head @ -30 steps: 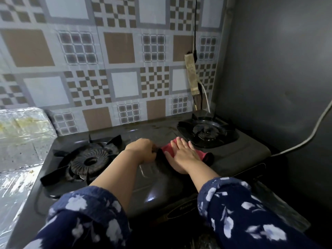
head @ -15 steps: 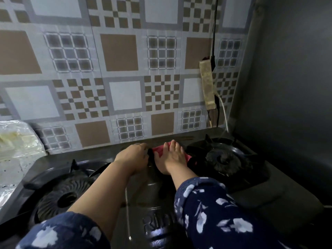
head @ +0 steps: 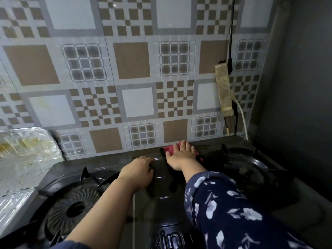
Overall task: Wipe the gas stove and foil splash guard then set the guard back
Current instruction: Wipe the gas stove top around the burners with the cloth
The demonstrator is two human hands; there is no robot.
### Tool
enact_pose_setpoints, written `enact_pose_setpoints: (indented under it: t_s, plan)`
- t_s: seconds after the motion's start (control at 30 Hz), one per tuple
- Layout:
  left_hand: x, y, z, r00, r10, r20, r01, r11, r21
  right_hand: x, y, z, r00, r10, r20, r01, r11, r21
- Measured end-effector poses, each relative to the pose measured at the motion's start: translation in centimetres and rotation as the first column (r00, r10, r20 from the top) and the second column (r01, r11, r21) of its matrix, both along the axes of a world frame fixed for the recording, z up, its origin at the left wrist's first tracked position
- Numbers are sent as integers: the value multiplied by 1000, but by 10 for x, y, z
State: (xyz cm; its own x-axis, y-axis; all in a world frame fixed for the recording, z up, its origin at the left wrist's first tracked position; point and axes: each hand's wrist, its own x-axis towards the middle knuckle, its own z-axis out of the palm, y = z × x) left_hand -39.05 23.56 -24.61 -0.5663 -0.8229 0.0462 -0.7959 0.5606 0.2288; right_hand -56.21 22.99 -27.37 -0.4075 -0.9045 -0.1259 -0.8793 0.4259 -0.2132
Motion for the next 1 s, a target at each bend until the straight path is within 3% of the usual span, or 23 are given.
enact_pose_setpoints:
  t_s: [0.3, 0.5, 0.67, 0.83, 1.0]
  plan:
    - [0, 6, 10, 1000, 26, -15, -25, 996, 85, 18, 33, -1, 978, 208, -30, -207, 977, 58]
    - [-11, 2, 6, 999, 47, 10, -48, 996, 71, 7, 7, 13, 979, 204, 6, -200, 953, 226]
    - [-23, -4, 2, 1000, -10, -1, 10, 998, 59, -24, -12, 31, 926, 377, 32, -358, 844, 401]
    - [-33, -14, -1, 999, -35, 30, 35, 999, 5, -59, -25, 28, 840, 543, -15, -486, 764, 425]
    - [-45, -24, -7, 995, -86, 51, 87, 996, -15, -93, -37, 26, 846, 534, -9, -480, 769, 422]
